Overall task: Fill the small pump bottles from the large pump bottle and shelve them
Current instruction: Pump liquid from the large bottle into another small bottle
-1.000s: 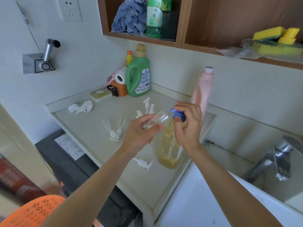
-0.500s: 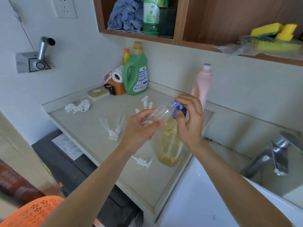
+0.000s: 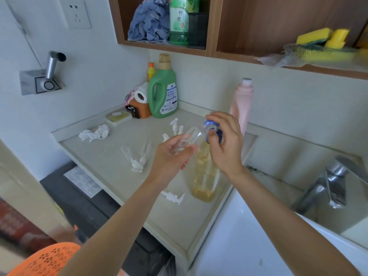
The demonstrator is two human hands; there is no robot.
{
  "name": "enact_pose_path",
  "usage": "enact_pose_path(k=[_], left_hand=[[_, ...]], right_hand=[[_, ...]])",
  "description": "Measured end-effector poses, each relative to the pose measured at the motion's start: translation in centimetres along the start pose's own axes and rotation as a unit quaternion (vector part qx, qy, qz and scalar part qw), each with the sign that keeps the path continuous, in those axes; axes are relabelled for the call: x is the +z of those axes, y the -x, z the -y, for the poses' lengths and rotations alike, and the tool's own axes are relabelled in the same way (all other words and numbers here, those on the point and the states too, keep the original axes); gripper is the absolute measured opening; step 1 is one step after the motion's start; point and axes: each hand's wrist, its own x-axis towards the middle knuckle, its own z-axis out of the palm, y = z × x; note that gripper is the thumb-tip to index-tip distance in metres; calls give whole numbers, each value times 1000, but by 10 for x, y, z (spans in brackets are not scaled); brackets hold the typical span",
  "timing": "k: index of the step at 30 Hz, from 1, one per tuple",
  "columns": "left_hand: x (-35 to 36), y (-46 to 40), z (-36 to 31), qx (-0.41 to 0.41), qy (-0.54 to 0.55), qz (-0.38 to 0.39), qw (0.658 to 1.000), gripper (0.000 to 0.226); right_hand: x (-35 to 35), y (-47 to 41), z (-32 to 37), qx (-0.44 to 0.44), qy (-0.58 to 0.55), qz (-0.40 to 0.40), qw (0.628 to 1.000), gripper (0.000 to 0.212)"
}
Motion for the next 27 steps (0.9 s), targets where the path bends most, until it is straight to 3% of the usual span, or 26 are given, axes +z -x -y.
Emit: enact_pose_path(k=[8, 11, 18, 23, 27], left_hand=[[0, 0, 4, 10, -3, 3, 1000, 27], [1, 2, 11, 0, 1, 2, 1000, 25], [5, 8, 16, -14, 9, -9, 1000, 20], [4, 8, 6, -5, 0, 7, 1000, 23], [5, 3, -1, -9, -1, 23, 1000, 24]], right_hand=[[-2, 10, -4, -15, -22, 26, 999, 34], [4, 15, -12, -50, -5, 8, 999, 31], [10, 17, -15, -43, 28, -36, 998, 28], [4, 11, -12, -67, 26, 8, 997, 30], [-7, -1, -10, -30, 7, 39, 999, 32]])
